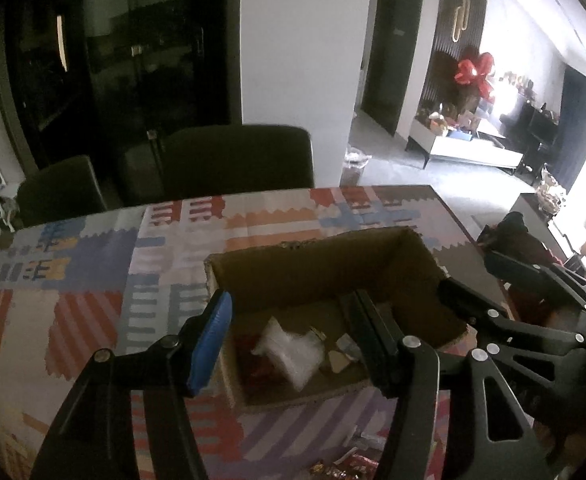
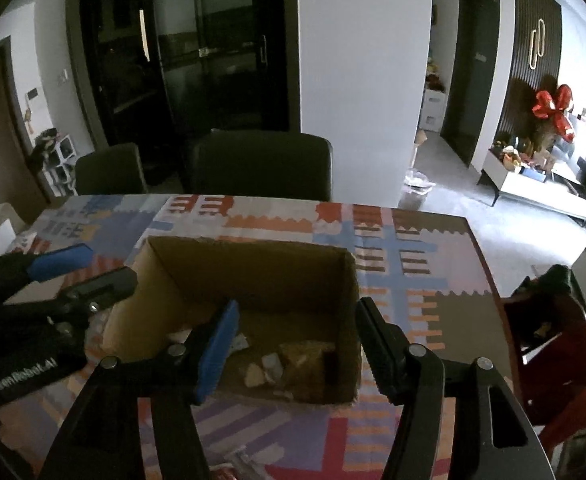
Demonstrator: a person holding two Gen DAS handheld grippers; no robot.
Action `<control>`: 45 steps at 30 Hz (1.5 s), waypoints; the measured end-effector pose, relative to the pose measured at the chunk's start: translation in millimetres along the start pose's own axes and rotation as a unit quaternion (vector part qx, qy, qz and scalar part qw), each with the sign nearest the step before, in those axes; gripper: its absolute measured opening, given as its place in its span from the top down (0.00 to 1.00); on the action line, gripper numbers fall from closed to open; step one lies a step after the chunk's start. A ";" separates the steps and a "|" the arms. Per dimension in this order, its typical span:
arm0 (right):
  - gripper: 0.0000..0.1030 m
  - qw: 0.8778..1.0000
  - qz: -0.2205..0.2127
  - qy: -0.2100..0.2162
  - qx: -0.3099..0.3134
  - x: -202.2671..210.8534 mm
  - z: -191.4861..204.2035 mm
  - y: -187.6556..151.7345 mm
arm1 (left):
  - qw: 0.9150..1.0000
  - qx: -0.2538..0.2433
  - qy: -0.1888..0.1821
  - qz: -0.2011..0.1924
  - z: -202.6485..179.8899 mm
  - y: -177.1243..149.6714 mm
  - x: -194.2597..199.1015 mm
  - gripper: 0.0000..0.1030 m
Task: Organize snacks
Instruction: 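Withdraw both open tools from the box toward the remaining snacks, then move the left tool to the green cracker bag while the right tool approaches the small white candy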
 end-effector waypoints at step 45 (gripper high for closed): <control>0.40 0.999 0.004 0.038 -0.005 89.8 41.3 -107.9 | 0.999 -0.011 -0.047 0.005 -22.8 -125.8 91.5 0.38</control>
Point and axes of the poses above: each gripper's, at about its wrist camera, not at the fingertips, and x roughly against the way its jaws point, z to its left, y to its top, the point moved 10 cm from there along -x, roughly the way its jaws point, and after that the axes turned 4 degrees about -z, right-handed, at the moved point
